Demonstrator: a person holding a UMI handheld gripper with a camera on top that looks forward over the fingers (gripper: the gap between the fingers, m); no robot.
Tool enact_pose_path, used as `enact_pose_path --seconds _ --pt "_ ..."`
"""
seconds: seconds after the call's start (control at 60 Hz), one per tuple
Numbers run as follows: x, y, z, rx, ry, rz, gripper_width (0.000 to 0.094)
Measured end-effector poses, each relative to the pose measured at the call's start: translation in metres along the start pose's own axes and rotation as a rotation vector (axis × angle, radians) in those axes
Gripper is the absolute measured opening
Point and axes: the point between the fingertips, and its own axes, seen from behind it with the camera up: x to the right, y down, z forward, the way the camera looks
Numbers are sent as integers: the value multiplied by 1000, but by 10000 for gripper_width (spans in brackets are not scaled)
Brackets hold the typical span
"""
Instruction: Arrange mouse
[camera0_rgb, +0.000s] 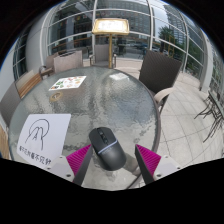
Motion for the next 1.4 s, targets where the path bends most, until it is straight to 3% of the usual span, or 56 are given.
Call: enact_pose_path --seconds 0.133,0.25,0.333,0.517,0.633,0.833,0.983,1.1,1.2,1.217,1.4 --pt "6 -18 19 -5 -16 12 761" --pt "9 -26 28 -13 -12 13 466" --pt "11 -27 29 -26 -5 28 450" --pt "7 -42 12 -90 -14 108 313" --pt "9 -118 -26 23 0 121 313" --pt "-58 -255 -108 258 -22 73 314" --pt "-147 -299 -147 335 -68 20 312" --pt "-225 -267 -148 323 -98 -45 313" --pt "-265 -236 -117 221 -111 -53 310" --pt "-269 -209 -110 211 -111 -56 311" --pt "-281 -102 -48 2 -69 -36 310"
